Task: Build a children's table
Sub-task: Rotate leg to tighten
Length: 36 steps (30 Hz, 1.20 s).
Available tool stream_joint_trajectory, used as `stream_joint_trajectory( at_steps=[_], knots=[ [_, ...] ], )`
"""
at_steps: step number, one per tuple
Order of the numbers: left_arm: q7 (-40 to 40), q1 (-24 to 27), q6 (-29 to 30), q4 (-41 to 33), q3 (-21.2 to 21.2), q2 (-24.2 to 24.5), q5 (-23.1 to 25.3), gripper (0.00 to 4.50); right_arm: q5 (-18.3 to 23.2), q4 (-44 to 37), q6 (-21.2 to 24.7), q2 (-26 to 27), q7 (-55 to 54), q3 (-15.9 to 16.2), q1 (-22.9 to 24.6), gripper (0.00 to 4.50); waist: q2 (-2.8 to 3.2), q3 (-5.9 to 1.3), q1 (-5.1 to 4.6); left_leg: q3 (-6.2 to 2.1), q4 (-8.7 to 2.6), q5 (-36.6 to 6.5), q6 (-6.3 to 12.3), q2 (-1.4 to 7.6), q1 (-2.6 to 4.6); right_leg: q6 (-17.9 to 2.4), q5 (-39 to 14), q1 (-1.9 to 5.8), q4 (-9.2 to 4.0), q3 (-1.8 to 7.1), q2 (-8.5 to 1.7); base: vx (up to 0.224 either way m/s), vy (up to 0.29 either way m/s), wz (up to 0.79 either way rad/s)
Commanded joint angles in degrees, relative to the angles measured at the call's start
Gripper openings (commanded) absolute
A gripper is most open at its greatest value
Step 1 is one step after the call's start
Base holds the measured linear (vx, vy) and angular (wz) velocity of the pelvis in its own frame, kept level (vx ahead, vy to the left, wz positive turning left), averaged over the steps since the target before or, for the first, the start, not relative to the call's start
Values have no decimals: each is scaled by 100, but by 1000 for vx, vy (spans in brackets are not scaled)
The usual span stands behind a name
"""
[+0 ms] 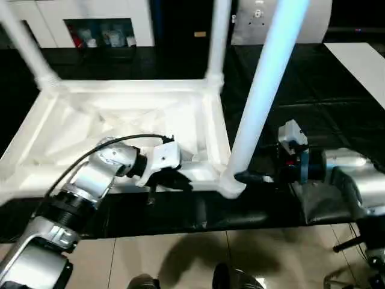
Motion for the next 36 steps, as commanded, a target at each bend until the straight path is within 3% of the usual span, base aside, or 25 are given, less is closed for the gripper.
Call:
stream_joint_trajectory(
  at_steps=[1, 5, 14, 19, 23, 25, 28, 29, 31, 34, 36],
  knots=[
    [-401, -48, -201, -142, -242, 14, -12, 0, 128, 54, 11, -85, 217, 56, -100, 386, -63, -493, 6, 71, -324, -247, 899, 88, -53, -595, -2149, 516, -288, 344, -295, 0, 0, 0],
    [-626, -109, -362, -61, -323, 37, -9, 0, 186, 49, 91, -58, 718, 343, -141, 360, -79, -488, 53, 79, -329, -231, 856, 87, -52, -558, -2263, 515, -298, 341, -292, 0, 0, 0],
    [-685, -149, -461, 22, -332, 7, -8, 0, 162, 230, -12, 50, 878, 511, -205, 283, -92, -485, 59, 78, -332, -331, 711, 72, -60, -412, -2478, 518, -336, 334, -290, 0, 0, 0],
    [-712, -135, -454, 38, -304, 3, -18, 0, 239, 182, 106, 35, 973, 539, -177, 240, -96, -488, 60, 79, -330, -313, 712, 66, -63, -376, -2497, 519, -342, 327, -281, 0, 0, 0],
    [-448, -137, -219, 100, -198, -82, -27, 0, 558, -119, 511, 127, 833, 378, -12, 223, -107, -503, 65, 85, -326, -277, 700, 61, -56, -347, -2522, 522, -343, 328, -282, 0, 0, 0],
    [118, -212, 103, 228, -20, -286, 26, 0, 622, -443, 743, 368, 275, 243, 152, 215, -108, -487, 64, 89, -330, -286, 645, 61, -44, -301, -2604, 504, -374, 323, -274, 0, 0, 0],
    [919, -281, 674, 277, 257, -621, 27, 0, 234, -526, 710, 870, -989, 87, 222, 210, -103, -484, 37, 94, -328, -380, 488, 13, -40, -134, -2899, 501, -436, 282, -268, 0, 0, 0],
    [1268, -305, 979, 257, 386, -797, 0, 0, 50, -464, 816, 1154, -1693, -28, 184, 210, -82, -468, 15, 88, -318, -502, 407, -23, -41, -2, -3156, 499, -488, 231, -257, 0, 0, 0],
    [1418, -311, 1086, 240, 427, -872, 8, 0, -3, -433, 850, 1289, -1989, -93, 159, 208, -102, -470, -89, 64, -308, -676, 365, -45, -72, 250, -3355, 535, -561, 157, -259, 0, 0, 0],
    [2073, -366, 1535, 223, 598, -1233, 36, 0, -185, -368, 1027, 1801, -3046, -306, 55, 202, -80, -474, -228, 58, -282, -782, 372, -61, -72, 335, -3376, 522, -624, 88, -243, 0, 0, 0],
    [2696, -466, 1821, 341, 778, -1594, 66, 0, -450, -324, 1174, 2227, -4007, -415, -48, 202, -57, -461, -301, 44, -298, -767, 421, -35, -85, 317, -3265, 520, -626, 86, -235, 0, 0, 0]
  ],
)
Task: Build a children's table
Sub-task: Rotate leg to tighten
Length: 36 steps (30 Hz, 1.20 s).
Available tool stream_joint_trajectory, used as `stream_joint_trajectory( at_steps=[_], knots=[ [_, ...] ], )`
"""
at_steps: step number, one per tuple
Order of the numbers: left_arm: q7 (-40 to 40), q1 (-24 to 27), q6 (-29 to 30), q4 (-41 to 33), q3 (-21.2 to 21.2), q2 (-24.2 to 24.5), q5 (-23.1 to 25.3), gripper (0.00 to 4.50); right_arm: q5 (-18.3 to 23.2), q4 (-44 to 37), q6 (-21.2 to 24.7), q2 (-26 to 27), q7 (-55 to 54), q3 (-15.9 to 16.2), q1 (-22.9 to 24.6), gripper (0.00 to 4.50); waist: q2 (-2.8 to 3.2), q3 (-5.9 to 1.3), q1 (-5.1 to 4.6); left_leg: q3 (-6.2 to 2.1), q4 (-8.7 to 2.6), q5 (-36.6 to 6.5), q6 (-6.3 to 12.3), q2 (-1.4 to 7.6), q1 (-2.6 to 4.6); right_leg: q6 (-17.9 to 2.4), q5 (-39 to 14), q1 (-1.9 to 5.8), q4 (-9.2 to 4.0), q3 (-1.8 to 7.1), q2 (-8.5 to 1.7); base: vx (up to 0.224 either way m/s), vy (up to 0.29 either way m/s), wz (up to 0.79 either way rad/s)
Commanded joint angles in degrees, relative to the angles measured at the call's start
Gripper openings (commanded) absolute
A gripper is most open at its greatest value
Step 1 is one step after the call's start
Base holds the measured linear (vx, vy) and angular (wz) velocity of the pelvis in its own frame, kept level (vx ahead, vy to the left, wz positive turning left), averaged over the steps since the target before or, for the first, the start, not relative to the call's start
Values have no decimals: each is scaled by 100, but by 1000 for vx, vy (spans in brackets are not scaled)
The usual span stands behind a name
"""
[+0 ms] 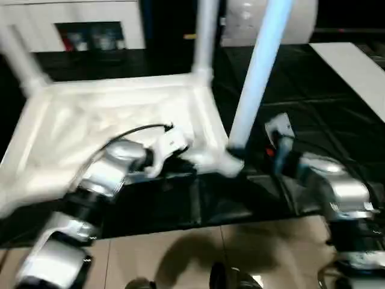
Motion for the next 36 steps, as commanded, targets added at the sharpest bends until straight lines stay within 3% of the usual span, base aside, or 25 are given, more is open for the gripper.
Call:
stream_joint_trajectory(
  at_steps=[1, 5, 6, 12, 21, 26, 27, 30, 35, 36],
  knots=[
    [989, -258, 301, 38, 255, -581, -71, 0, -167, 9, 266, 642, -887, 339, -121, 202, -30, -466, -18, 44, -318, -805, 457, -29, -36, 250, -3262, 470, -570, 117, -244, 0, 0, 0],
    [1622, -325, 426, 112, 356, -935, 67, 0, -267, 145, -72, 1044, -1448, 248, -202, 202, -34, -470, -35, 44, -332, -798, 582, -20, -37, 135, -3090, 470, -530, 160, -278, 0, 0, 0],
    [1750, -321, 490, 68, 322, -1017, 135, 0, -331, 164, -223, 1164, -1669, 208, -214, 253, -37, -464, -39, 40, -341, -760, 615, -13, -54, 83, -3010, 474, -505, 182, -285, 0, 0, 0],
    [1553, -271, 379, -49, 158, -827, 233, 0, -324, 31, -410, 1049, -1491, 169, -97, 312, -46, -484, -3, 32, -363, -467, 799, 26, -68, -291, -2373, 496, -340, 302, -308, 0, 0, 0],
    [502, -47, -261, -183, -181, -157, 224, 0, 29, -347, -585, -9, 96, 245, 199, 400, -50, -499, 93, 54, -329, -94, 1100, 16, -103, -540, -1903, 518, -233, 364, -287, 0, 0, 0],
    [-173, 24, -670, -217, -388, 190, 166, 0, 160, -401, -629, -764, 1299, 457, 252, 445, -62, -466, 113, 59, -344, -395, 1013, 27, -74, -444, -2311, 497, -281, 355, -276, 0, 0, 0],
    [-500, 27, -847, -202, -474, 343, 127, 0, 268, -389, -635, -1112, 1870, 537, 255, 445, -65, -458, 114, 61, -349, -496, 937, 26, -68, -400, -2506, 496, -314, 347, -291, 0, 0, 0],
    [-923, 27, -1127, -181, -573, 516, 84, 0, 336, -278, -665, -1399, 2347, 606, 191, 449, -69, -448, 128, 59, -350, -614, 891, 25, -61, -294, -2712, 485, -343, 343, -287, 0, 0, 0],
    [-1632, 24, -1514, -185, -726, 774, -30, 0, 442, -83, -885, -1787, 3322, 844, 66, 449, -76, -459, 167, 62, -349, -559, 845, 41, -55, -342, -2643, 478, -318, 357, -289, 0, 0, 0],
    [-1699, 23, -1557, -185, -738, 794, -46, 0, 461, -72, -912, -1820, 3434, 866, 58, 432, -68, -467, 217, 64, -350, -509, 894, 56, -48, -417, -2536, 478, -292, 371, -299, 0, 0, 0]
  ],
)
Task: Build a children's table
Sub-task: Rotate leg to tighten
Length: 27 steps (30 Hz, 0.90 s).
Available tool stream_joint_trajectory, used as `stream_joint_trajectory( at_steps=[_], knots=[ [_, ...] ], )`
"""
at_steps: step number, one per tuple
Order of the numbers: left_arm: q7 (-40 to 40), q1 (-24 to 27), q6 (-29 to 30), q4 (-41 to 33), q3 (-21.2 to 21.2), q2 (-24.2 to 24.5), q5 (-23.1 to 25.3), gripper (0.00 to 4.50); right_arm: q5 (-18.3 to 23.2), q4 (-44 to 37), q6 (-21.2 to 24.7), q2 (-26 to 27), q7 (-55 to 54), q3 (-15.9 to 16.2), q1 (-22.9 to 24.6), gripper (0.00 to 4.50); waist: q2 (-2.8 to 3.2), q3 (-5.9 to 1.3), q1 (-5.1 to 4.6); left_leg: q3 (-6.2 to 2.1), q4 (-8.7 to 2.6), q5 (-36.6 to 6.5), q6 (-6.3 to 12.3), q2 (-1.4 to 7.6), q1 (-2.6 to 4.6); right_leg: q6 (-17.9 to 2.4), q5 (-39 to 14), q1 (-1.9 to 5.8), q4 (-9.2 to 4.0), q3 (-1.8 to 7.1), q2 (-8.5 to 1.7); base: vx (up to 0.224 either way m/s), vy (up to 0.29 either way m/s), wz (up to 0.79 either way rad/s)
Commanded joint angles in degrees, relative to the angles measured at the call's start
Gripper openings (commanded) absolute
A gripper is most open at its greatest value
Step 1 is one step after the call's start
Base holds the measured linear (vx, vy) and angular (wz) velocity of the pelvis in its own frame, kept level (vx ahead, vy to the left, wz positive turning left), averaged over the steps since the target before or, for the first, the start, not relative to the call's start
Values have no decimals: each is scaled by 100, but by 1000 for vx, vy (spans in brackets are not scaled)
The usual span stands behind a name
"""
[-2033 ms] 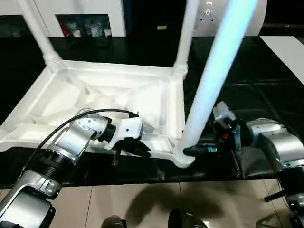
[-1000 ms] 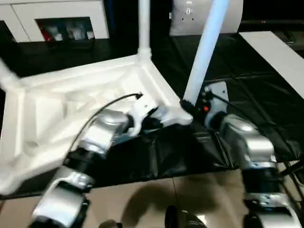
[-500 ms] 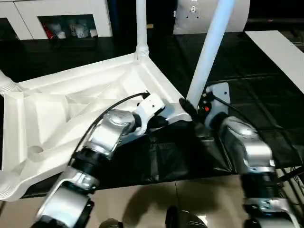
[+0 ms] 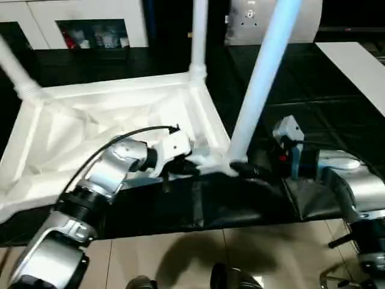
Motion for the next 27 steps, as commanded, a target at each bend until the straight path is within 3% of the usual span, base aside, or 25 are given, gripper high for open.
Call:
stream_joint_trajectory(
  at_steps=[1, 6, 13, 20, 27],
  knots=[
    [-540, -11, -315, -115, -236, 51, -111, 0, 162, 25, -175, -101, 657, 185, -133, 422, -68, -479, 18, 72, -334, -462, 860, 67, -46, -463, -2440, 510, -344, 322, -287, 0, 0, 0],
    [-932, 23, -434, -201, -364, 203, -142, 0, 262, 119, -124, -197, 1049, 297, -213, 380, -68, -487, 88, 70, -338, -309, 898, 112, -35, -656, -2193, 499, -287, 345, -296, 0, 0, 0],
    [-1224, -25, -660, -89, -389, 317, -149, 0, 296, 254, -110, -304, 1617, 528, -308, 326, -91, -470, 129, 78, -347, -399, 745, 86, -42, -502, -2502, 510, -330, 345, -297, 0, 0, 0],
    [-1272, -54, -735, -11, -390, 326, -144, 0, 181, 447, -313, -267, 1556, 572, -361, 263, -98, -466, 124, 82, -345, -399, 712, 70, -52, -436, -2589, 508, -344, 332, -289, 0, 0, 0],
    [-1208, -64, -707, 71, -326, 285, -136, 0, 306, 364, -185, -232, 1647, 578, -330, 212, -95, -466, 125, 82, -343, -398, 718, 68, -51, -395, -2599, 508, -350, 325, -281, 0, 0, 0]
  ],
)
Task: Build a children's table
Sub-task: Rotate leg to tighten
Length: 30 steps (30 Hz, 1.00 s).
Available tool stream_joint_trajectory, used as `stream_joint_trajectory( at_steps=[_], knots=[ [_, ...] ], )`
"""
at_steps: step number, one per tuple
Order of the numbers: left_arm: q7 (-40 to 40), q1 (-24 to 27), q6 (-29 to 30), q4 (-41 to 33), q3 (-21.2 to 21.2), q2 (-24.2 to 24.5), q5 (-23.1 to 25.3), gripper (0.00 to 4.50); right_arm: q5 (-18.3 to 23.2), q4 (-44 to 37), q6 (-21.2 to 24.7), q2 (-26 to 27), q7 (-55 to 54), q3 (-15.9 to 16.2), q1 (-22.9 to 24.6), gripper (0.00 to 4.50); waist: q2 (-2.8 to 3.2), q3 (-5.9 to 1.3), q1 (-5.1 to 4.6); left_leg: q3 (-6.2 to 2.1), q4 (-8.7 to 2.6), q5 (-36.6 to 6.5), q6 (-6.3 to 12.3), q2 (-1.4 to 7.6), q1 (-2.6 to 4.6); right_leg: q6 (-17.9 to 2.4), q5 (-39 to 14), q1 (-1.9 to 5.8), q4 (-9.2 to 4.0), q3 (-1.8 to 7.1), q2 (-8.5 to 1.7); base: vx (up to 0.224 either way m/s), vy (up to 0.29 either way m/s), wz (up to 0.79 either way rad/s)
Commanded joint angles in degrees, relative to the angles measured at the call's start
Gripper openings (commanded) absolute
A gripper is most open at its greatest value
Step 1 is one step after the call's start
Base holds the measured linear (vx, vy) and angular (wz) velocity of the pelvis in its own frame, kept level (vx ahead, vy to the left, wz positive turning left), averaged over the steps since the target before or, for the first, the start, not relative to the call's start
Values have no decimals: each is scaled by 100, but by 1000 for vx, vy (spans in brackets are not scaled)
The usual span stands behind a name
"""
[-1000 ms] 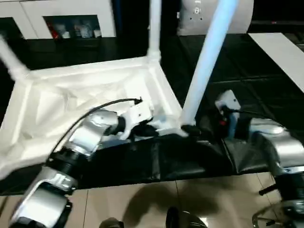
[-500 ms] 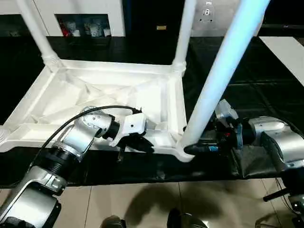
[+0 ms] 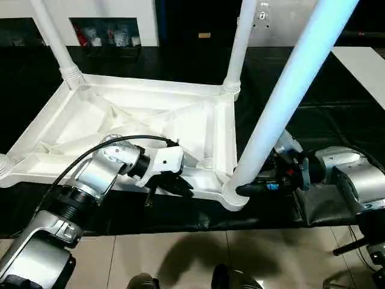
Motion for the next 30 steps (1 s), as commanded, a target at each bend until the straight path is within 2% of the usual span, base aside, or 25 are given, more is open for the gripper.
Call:
stream_joint_trajectory(
  at_steps=[1, 5, 7, 8, 9, 10, 12, 13, 14, 15, 16, 17, 18, 19, 20, 21, 22, 23, 24, 25, 26, 27, 28, 29, 30],
  knots=[
    [-37, -69, 16, 16, -60, -40, 23, 0, 133, -165, 127, 24, 113, 38, 29, 209, -79, -470, -22, 81, -344, -386, 724, 72, -51, -406, -2581, 511, -352, 317, -280, 0, 0, 0],
    [252, -83, 336, 33, 22, -141, 40, 0, 376, -502, 453, 114, -36, -27, 209, 204, -81, -463, -12, 83, -350, -379, 698, 73, -49, -378, -2617, 514, -364, 318, -281, 0, 0, 0],
    [898, -136, 841, 10, 224, -413, 47, 0, 562, -947, 793, 294, -488, -134, 487, 202, -82, -453, -1, 87, -354, -436, 639, 63, -30, -315, -2783, 501, -401, 307, -276, 0, 0, 0],
    [932, -139, 869, 6, 235, -428, 48, 0, 562, -967, 806, 308, -526, -139, 500, 202, -87, -450, 7, 93, -351, -476, 617, 55, -21, -275, -2871, 495, -429, 299, -279, 0, 0, 0],
    [1203, -155, 1145, -53, 311, -563, 47, 0, 512, -1106, 940, 446, -922, -181, 593, 202, -106, -443, -10, 95, -354, -537, 561, 28, -25, -182, -3055, 507, -463, 276, -272, 0, 0, 0],
    [1382, -156, 1390, -128, 360, -675, 30, 0, 417, -1199, 1041, 584, -1306, -213, 661, 202, -102, -434, -9, 93, -352, -559, 529, 19, -19, -133, -3140, 497, -475, 263, -270, 0, 0, 0],
    [1480, -158, 1493, -162, 387, -742, 21, 0, 348, -1225, 1068, 678, -1529, -235, 689, 201, -101, -426, -63, 88, -331, -736, 435, -32, -16, 154, -3545, 491, -571, 181, -264, 0, 0, 0],
    [1685, -168, 1667, -198, 429, -880, 33, 0, 206, -1208, 1137, 928, -2049, -322, 702, 201, -77, -428, -91, 83, -319, -821, 441, -45, -15, 290, -3657, 496, -616, 144, -255, 0, 0, 0],
    [1737, -174, 1700, -197, 438, -915, 40, 0, 180, -1189, 1160, 988, -2165, -347, 694, 201, -77, -418, -120, 80, -323, -837, 428, -38, -21, 329, -3661, 493, -637, 133, -247, 0, 0, 0],
    [2115, -227, 1903, -131, 515, -1154, 83, 0, -32, -1034, 1228, 1382, -2933, -496, 626, 200, -60, -402, -183, 62, -319, -955, 401, -23, -13, 378, -3721, 491, -695, 71, -247, 0, 0, 0],
    [2115, -227, 1903, -131, 515, -1154, 83, 0, -32, -1034, 1228, 1382, -2933, -496, 626, 199, -27, -408, -217, 50, -315, -1014, 372, -8, 8, 392, -3742, 499, -724, 27, -251, 0, 0, 0],
    [2634, -353, 2022, 105, 641, -1450, 145, 0, -244, -798, 1382, 1874, -3921, -719, 474, 197, 15, -398, -333, 8, -307, -1275, 348, 32, 21, 541, -3790, 544, -828, -101, -238, 0, 0, 0],
    [2674, -364, 2027, 126, 651, -1471, 151, 0, -256, -783, 1400, 1910, -3997, -737, 461, 197, 66, -391, -375, -11, -311, -1440, 348, 82, 81, 509, -3764, 538, -865, -166, -261, 0, 0, 0],
    [2993, -463, 2052, 313, 724, -1633, 203, 0, -359, -629, 1527, 2233, -4665, -904, 335, 196, 89, -414, -475, -137, -399, -1735, 351, 270, -37, 484, -3375, 712, -694, -169, -302, 0, 0, 0],
    [3220, -533, 2041, 436, 763, -1740, 247, 0, -392, -520, 1633, 2508, -5213, -1059, 236, 195, 114, -402, -490, -195, -468, -1938, 351, 384, -98, 479, -3188, 763, -566, -102, -319, 0, 0, 0],
    [3426, -610, 2014, 574, 809, -1844, 266, 0, -416, -407, 1606, 2773, -5680, -1188, 145, 195, 141, -384, -506, -260, -617, -2499, 308, 549, -27, 280, -2756, 730, -322, 77, -341, 0, 0, 0],
    [3589, -674, 1932, 696, 819, -1923, 305, 0, -441, -311, 1515, 3041, -6134, -1298, 72, 230, 78, -341, -539, -167, -555, -2765, 193, 360, 74, 213, -3163, 586, -482, 119, -349, 0, 0, 0],
    [3664, -706, 1827, 767, 799, -1957, 347, 0, -406, -272, 1411, 3197, -6283, -1336, 47, 230, 37, -330, -563, -88, -407, -2668, 148, 145, 195, 314, -3764, 471, -713, 4, -353, 0, 0, 0],
    [3705, -720, 1715, 830, 768, -1969, 397, 0, -504, -279, 1230, 3275, -6355, -1258, 62, 250, 11, -299, -601, 39, -152, -2206, 176, -123, 332, 623, -4598, 353, -1056, -314, -377, 0, 0, 0],
    [3718, -717, 1684, 840, 759, -1973, 423, 0, -555, -295, 1173, 3301, -6375, -1224, 76, 267, 67, -401, -682, 3, -189, -1964, 291, -55, 102, 923, -4348, 634, -1017, -410, -348, 0, 0, 0],
    [3701, -708, 1601, 859, 719, -1955, 475, 0, -639, -304, 1013, 3319, -6415, -1196, 101, 267, 192, -427, -626, -162, -386, -2086, 384, 308, 24, 735, -3508, 784, -700, -194, -434, 0, 0, 0],
    [3691, -692, 1405, 922, 647, -1901, 619, 0, -869, -357, 823, 3333, -6537, -1191, 165, 277, 201, -427, -597, -260, -542, -2314, 432, 505, -12, 565, -2976, 804, -405, -27, -416, 0, 0, 0],
    [3692, -684, 1287, 953, 628, -1871, 660, 0, -972, -387, 728, 3290, -6565, -1169, 203, 290, 153, -392, -572, -257, -633, -2641, 297, 538, 66, 208, -2414, 659, -258, 215, -430, 0, 0, 0],
    [3692, -684, 1287, 954, 628, -1871, 660, 0, -972, -387, 728, 3290, -6565, -1169, 203, 301, 83, -368, -578, -114, -504, -2570, 223, 271, 159, 152, -2885, 493, -510, 198, -423, 83, 3, 21],
    [3611, -660, 1087, 976, 603, -1804, 672, 0, -1106, -483, 652, 3148, -6537, -1106, 292, 308, -61, -379, -511, 88, -216, -1858, 170, -232, 310, 306, -4128, 319, -775, 45, -385, 93, 25, 10]
  ],
)
